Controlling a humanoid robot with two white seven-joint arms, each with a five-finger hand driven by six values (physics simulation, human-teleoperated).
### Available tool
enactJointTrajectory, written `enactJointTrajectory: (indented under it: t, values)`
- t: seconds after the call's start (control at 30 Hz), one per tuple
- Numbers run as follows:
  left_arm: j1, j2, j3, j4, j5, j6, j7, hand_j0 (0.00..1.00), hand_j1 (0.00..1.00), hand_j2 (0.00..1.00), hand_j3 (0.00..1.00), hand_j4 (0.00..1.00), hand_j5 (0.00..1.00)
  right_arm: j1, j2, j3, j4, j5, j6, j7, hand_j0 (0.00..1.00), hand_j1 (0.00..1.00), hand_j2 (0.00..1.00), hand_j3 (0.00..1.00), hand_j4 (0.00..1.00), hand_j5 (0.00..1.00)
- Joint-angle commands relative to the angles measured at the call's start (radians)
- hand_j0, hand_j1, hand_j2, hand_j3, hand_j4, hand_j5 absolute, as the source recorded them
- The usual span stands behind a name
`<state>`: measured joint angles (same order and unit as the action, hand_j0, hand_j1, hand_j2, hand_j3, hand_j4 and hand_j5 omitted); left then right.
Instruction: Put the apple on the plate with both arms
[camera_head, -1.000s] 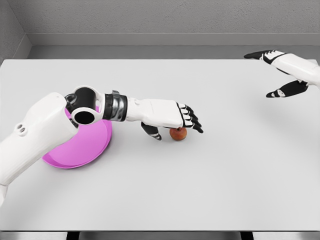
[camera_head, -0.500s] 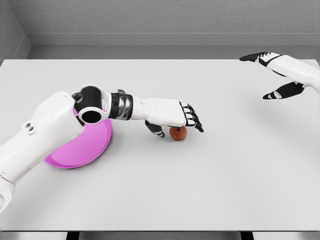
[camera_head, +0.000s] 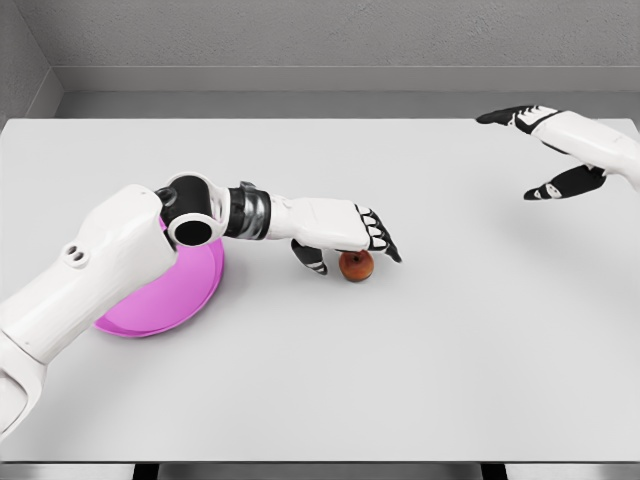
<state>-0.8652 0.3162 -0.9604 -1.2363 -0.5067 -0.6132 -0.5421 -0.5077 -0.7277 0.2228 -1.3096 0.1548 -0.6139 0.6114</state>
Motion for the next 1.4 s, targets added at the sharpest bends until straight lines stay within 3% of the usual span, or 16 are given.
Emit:
enactJointTrajectory:
  t: [0.0, 0.53, 0.6, 0.87, 1.03, 1.23, 1.37]
  values:
    - [0.000, -0.003, 0.000, 0.023, 0.005, 0.002, 0.001, 0.93, 0.93, 0.93, 0.93, 0.93, 0.93, 0.000, -0.001, 0.001, 0.000, -0.008, 0.003, -0.001, 1.00, 1.00, 1.00, 1.00, 1.00, 1.00]
    - [0.002, -0.043, -0.001, 0.050, -0.024, 0.002, -0.001, 0.87, 0.87, 0.87, 0.87, 0.87, 0.87, -0.003, -0.001, 0.004, 0.000, -0.008, 0.003, -0.001, 1.00, 1.00, 1.00, 1.00, 1.00, 1.00]
    - [0.002, -0.040, -0.038, 0.050, -0.023, 0.002, -0.001, 0.86, 0.86, 0.86, 0.86, 0.86, 0.86, -0.003, -0.001, 0.004, 0.000, -0.008, 0.003, -0.001, 1.00, 1.00, 1.00, 1.00, 1.00, 1.00]
    - [0.002, -0.042, -0.043, 0.066, -0.024, 0.002, 0.001, 0.83, 0.83, 0.83, 0.83, 0.83, 0.83, -0.006, -0.001, 0.004, -0.008, -0.008, 0.003, -0.001, 1.00, 1.00, 1.00, 1.00, 1.00, 1.00]
    - [0.000, -0.040, -0.043, 0.064, -0.024, 0.002, 0.001, 0.76, 0.76, 0.76, 0.76, 0.76, 0.76, -0.008, -0.003, 0.004, -0.010, -0.008, 0.003, -0.001, 1.00, 1.00, 1.00, 1.00, 1.00, 1.00]
    - [-0.008, -0.031, -0.041, 0.058, -0.019, 0.002, -0.001, 0.54, 0.54, 0.54, 0.54, 0.54, 0.54, -0.008, -0.001, 0.010, -0.019, -0.008, 0.003, -0.001, 1.00, 1.00, 1.00, 1.00, 1.00, 1.00]
    - [-0.021, -0.026, -0.040, 0.057, -0.016, 0.002, -0.001, 0.45, 0.45, 0.45, 0.45, 0.45, 0.45, -0.006, -0.003, 0.010, -0.028, -0.008, 0.003, -0.001, 1.00, 1.00, 1.00, 1.00, 1.00, 1.00]
